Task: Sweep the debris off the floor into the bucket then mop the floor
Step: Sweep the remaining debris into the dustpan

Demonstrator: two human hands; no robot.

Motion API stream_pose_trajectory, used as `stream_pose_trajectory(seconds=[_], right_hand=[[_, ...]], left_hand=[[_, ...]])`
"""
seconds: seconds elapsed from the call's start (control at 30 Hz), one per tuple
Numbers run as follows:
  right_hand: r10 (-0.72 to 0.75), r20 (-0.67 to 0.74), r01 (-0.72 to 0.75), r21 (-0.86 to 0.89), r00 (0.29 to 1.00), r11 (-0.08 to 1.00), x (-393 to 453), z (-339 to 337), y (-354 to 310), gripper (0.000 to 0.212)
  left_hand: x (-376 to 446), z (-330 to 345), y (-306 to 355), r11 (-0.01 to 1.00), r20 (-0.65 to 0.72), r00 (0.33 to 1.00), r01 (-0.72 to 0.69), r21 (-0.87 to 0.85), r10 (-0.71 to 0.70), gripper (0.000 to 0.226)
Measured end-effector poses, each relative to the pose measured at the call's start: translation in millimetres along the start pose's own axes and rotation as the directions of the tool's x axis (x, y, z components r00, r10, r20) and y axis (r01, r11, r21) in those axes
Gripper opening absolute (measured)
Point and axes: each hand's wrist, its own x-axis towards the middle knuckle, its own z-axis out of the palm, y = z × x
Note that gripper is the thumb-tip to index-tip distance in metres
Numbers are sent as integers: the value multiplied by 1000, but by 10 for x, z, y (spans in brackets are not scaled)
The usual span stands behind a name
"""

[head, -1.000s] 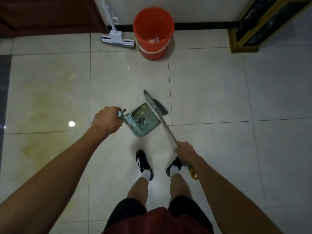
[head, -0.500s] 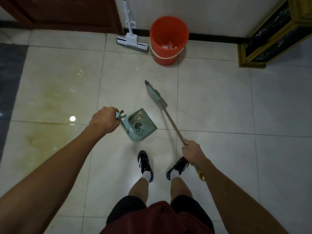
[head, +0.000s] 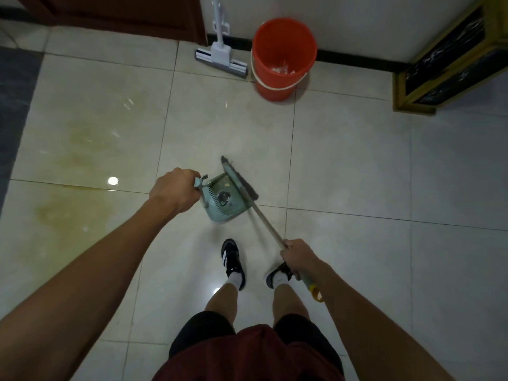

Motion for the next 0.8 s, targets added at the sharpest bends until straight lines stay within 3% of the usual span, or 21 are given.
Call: stream_pose_trajectory(seconds=[0.1, 0.23, 0.43, 0.6, 0.7, 0.8], right_hand=[[36, 18, -38, 173, 999, 984, -193, -36, 40, 30], [44, -44, -34, 194, 998, 980, -295, -60, 82, 27], [55, -153, -54, 14, 987, 998, -57, -103, 75, 48], [45, -117, -59, -119, 992, 991, 101, 27, -76, 42], [37, -34, -38, -42, 999, 998, -7, 186, -179, 39], [62, 49, -71, 199, 997, 977, -182, 282, -243, 42]], left_hand=[[2, -49, -14, 1000, 13, 1000, -4, 1, 4, 11], [16, -161, -61, 1000, 25, 1000, 20, -21, -19, 13], [-76, -229, -196, 998, 32, 998, 62, -10, -62, 2], [-175, -159, -301, 995, 26, 995, 99, -32, -98, 15], [-207, -125, -280, 995, 22, 996, 93, -32, -92, 18], [-231, -127, -224, 996, 13, 997, 81, -23, -81, 11]])
